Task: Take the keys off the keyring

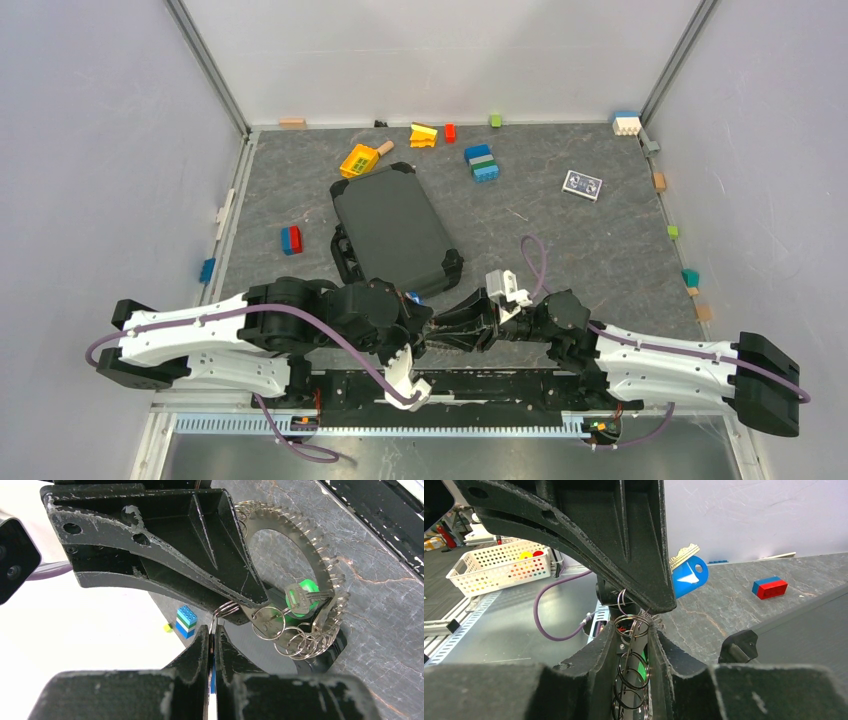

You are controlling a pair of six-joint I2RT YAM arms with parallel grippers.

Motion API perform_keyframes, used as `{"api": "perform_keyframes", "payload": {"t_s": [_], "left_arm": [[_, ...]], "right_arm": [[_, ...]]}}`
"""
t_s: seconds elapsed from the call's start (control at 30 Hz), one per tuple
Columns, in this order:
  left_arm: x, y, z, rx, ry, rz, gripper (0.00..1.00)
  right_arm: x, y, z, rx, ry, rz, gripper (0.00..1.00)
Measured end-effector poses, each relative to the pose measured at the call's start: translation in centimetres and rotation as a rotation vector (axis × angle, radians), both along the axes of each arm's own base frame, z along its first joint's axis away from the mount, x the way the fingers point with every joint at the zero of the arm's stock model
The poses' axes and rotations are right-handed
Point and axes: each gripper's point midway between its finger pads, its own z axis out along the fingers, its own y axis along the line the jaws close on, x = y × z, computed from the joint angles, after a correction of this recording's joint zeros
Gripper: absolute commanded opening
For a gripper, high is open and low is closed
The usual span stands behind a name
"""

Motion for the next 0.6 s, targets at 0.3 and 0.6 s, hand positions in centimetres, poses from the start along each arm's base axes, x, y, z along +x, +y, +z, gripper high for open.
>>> {"api": "perform_keyframes", "payload": {"t_s": [0.3, 0.6], "left_arm": [[0.0, -0.1, 0.1, -0.007, -0.001, 0.001, 0.02], [0.1, -0.5, 0.6, -0.036, 0.006, 0.01, 0.02]], "right_arm": [[0.5, -0.4, 0.1, 0.014, -0.027, -0.034, 0.19], [1.3, -1.2, 0.7, 0.042, -0.159, -0.104, 0.17]]}}
